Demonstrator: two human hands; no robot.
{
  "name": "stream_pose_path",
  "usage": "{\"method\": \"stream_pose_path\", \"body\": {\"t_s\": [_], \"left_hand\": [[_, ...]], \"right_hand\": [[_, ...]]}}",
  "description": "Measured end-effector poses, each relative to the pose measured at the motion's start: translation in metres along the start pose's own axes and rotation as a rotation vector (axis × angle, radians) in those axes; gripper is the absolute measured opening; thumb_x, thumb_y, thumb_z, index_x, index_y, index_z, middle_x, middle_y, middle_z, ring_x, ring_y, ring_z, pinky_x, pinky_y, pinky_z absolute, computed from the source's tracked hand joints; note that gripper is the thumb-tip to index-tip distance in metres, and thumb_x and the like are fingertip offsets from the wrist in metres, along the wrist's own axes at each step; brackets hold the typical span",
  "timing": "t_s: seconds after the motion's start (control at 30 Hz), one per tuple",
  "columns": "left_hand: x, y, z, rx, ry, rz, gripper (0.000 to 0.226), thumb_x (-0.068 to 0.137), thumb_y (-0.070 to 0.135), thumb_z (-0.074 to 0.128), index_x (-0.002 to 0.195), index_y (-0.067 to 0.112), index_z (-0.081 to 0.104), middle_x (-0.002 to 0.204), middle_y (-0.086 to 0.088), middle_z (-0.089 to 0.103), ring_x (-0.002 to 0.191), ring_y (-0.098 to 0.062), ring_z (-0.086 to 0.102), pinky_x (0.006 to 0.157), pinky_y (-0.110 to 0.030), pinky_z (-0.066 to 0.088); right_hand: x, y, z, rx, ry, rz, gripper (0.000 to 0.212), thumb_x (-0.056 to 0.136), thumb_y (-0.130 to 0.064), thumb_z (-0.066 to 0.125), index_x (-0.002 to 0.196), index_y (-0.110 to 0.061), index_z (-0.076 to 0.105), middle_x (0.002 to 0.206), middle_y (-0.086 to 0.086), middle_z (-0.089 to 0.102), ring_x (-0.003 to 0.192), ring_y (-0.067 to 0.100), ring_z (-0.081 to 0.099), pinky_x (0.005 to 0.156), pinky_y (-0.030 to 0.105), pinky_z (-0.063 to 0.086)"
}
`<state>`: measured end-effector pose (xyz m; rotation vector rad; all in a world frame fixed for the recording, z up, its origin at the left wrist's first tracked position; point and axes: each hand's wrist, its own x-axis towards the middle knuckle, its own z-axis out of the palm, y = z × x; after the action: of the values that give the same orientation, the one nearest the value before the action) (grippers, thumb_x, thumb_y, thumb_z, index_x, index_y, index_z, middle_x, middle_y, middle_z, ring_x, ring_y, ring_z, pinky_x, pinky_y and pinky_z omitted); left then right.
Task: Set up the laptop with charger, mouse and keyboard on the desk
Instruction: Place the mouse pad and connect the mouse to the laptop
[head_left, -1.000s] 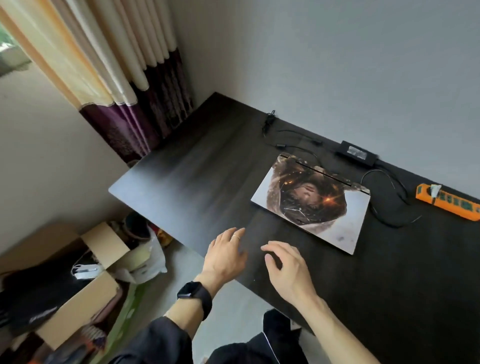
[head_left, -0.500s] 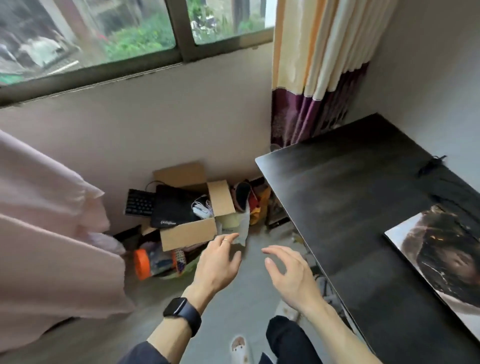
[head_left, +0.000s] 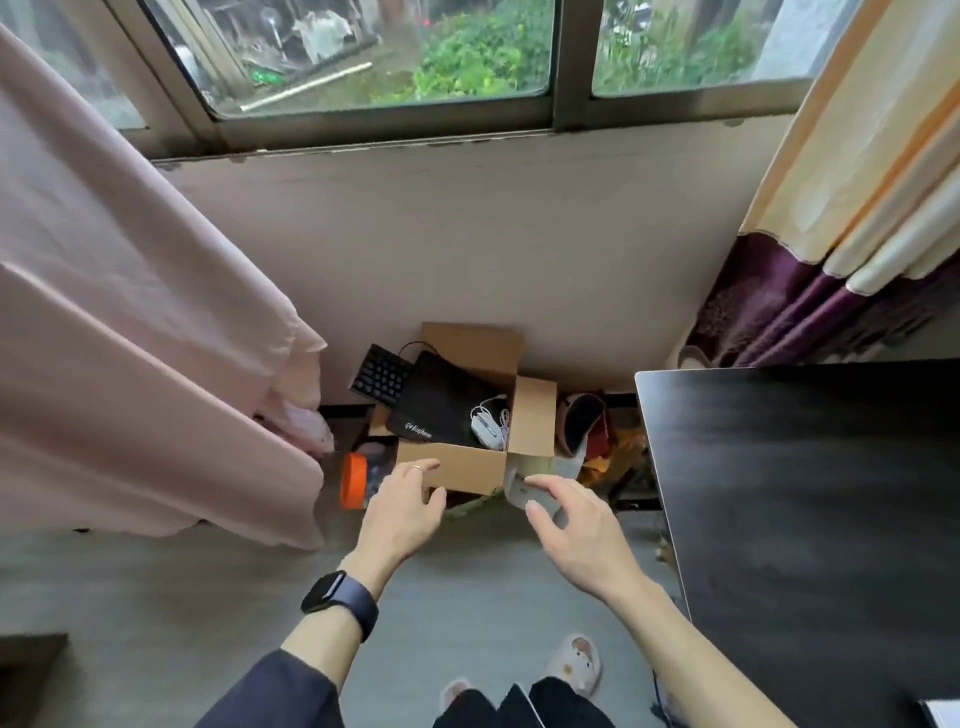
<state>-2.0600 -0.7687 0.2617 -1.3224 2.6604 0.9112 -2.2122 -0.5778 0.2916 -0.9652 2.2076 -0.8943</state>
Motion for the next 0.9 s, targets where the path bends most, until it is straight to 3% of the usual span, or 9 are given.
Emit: {"method": "stream_pose_path", "body": {"t_s": [0.33,0.5,0.63,0.73,0.9], "left_hand": [[0.072,-0.024,0.0,-0.076,-0.103,-0.154,0.047,0.093,0.032,0.054,0.138,0.023,0.049,0.139,0.0,0.051,0.122,-0.016,0.051,0.105,-0.033,0.041],[0.172,-0.054,0.012,-0.1,-0.261,-0.223,0.046,0.093,0.027,0.057,0.137,0.016,0.052,0.138,-0.008,0.053,0.127,-0.023,0.05,0.105,-0.031,0.038],[0.262,-0.08,0.025,-0.11,-0.344,-0.301,0.045,0.092,0.025,0.059,0.135,0.012,0.055,0.131,-0.013,0.059,0.117,-0.03,0.059,0.091,-0.031,0.047],[0.313,-0.108,0.04,-0.093,-0.342,-0.338,0.05,0.091,0.029,0.061,0.138,0.014,0.05,0.143,-0.014,0.047,0.125,-0.031,0.051,0.102,-0.035,0.042],[0.372,-0.159,0.071,-0.034,-0.3,-0.392,0.059,0.091,0.029,0.06,0.144,0.015,0.039,0.147,-0.019,0.034,0.134,-0.039,0.038,0.11,-0.042,0.034]], "right_hand": [[0.077,0.019,0.027,-0.06,-0.184,0.143,0.043,0.097,-0.041,0.052,0.139,-0.029,0.048,0.137,-0.01,0.058,0.126,0.01,0.052,0.104,0.028,0.043],[0.141,0.033,0.053,-0.085,-0.199,0.312,0.051,0.098,-0.042,0.053,0.145,-0.026,0.041,0.142,-0.008,0.054,0.129,0.014,0.051,0.103,0.031,0.044],[0.204,0.043,0.082,-0.04,-0.194,0.457,0.055,0.097,-0.044,0.055,0.146,-0.024,0.039,0.142,-0.008,0.053,0.129,0.016,0.051,0.101,0.032,0.043],[0.258,0.056,0.113,0.019,-0.195,0.512,0.058,0.095,-0.044,0.058,0.146,-0.023,0.04,0.14,-0.007,0.055,0.129,0.016,0.052,0.097,0.029,0.043],[0.345,0.109,0.19,-0.009,-0.223,0.578,0.07,0.092,-0.041,0.064,0.15,-0.015,0.034,0.148,0.006,0.048,0.137,0.024,0.045,0.11,0.037,0.039]]}}
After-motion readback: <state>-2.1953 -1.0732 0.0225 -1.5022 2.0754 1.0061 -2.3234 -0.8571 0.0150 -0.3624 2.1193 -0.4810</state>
